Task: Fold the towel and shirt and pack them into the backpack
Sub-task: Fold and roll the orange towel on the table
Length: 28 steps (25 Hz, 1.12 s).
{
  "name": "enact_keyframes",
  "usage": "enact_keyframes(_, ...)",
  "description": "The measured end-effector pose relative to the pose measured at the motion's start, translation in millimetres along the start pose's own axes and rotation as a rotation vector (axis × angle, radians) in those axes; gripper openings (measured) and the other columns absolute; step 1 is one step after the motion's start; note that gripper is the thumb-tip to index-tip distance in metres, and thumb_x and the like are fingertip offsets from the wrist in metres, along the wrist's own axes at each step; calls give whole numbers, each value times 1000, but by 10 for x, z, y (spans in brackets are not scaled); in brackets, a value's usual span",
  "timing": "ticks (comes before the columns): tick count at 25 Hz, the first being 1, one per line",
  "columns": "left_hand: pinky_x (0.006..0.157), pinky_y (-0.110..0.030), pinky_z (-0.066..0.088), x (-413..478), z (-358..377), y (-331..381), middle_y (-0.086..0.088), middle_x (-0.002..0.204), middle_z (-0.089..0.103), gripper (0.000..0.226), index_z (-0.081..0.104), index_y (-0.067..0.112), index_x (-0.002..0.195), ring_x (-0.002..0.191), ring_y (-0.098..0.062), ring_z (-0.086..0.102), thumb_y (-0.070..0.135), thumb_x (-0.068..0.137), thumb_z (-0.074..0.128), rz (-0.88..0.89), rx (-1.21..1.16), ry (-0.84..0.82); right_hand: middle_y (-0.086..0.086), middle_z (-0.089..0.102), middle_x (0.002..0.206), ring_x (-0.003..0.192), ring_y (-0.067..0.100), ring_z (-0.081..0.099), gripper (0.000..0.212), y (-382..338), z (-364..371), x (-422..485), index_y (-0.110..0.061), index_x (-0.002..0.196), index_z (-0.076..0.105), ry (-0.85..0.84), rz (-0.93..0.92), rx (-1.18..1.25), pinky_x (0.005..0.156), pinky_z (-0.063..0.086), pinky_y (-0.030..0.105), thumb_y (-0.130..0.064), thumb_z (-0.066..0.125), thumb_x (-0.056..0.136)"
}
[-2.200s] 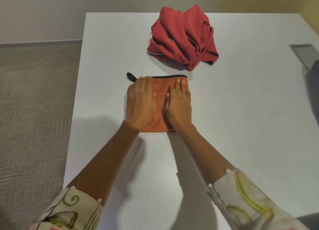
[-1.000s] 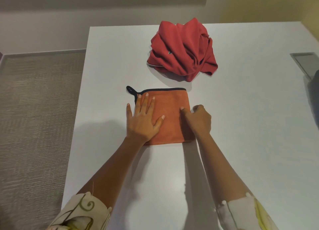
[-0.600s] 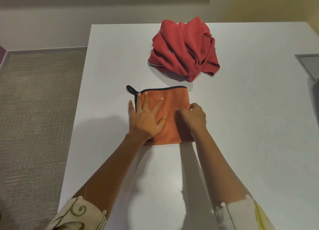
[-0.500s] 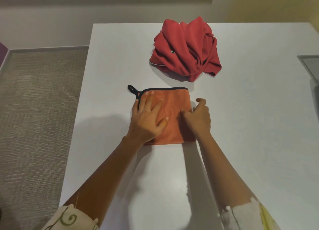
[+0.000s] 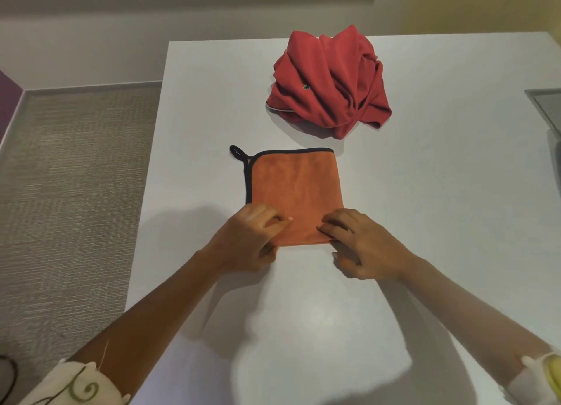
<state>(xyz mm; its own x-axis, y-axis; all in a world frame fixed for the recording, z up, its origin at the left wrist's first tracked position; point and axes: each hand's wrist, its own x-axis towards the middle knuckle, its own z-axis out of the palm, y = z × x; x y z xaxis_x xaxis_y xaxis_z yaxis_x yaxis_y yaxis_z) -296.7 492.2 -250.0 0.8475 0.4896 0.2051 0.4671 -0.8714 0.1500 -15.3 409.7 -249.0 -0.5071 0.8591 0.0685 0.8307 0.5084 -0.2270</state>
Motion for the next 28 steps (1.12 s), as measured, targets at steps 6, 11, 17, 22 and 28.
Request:
enact_keyframes(6, 89, -32, 49, -54, -106, -22, -8, 120, 63, 65, 63, 9, 124, 103, -26, 59, 6, 63, 43, 36, -14, -75, 7, 63, 122, 105, 26, 61, 28, 20, 5, -6, -8, 119, 66, 103, -44, -47, 79, 55, 36, -18, 57, 94)
enact_keyframes(11, 78, -35, 52, -54, -71, -40, -11, 109, 66, 55, 68, 2, 113, 91, -29, 61, 0, 62, 46, 36, -34, -19, -4, 70, 100, 91, 18, 62, 34, -61, -162, 156, -14, 104, 71, 102, 173, 217, 73, 54, 33, -27, 47, 83)
enact_keyframes(17, 53, -30, 40, -14, -167, -26, 5, 72, 50, 14, 59, 15, 82, 62, -17, 44, 10, 69, 59, -136, -167, 30, 6, 71, 78, 78, 26, 65, 19, 13, -229, 392, -5, 85, 66, 136, 502, 649, 76, 52, 46, -16, 51, 82)
enact_keyframes(22, 51, -31, 30, 120, -314, -189, 3, 56, 38, 23, 32, 20, 67, 52, -15, 31, 26, 77, 52, -414, -478, -114, 11, 71, 80, 80, 26, 67, 15, -47, -260, 343, -4, 86, 68, 182, 527, 799, 82, 54, 38, -6, 53, 83)
enact_keyframes(28, 55, -37, 44, 283, -237, -294, -9, 64, 56, 10, 52, 22, 84, 53, -21, 48, 31, 85, 51, -501, -596, -76, 8, 66, 75, 74, 18, 63, 22, -16, -266, 425, -5, 86, 63, 384, 584, 986, 71, 51, 25, -21, 48, 87)
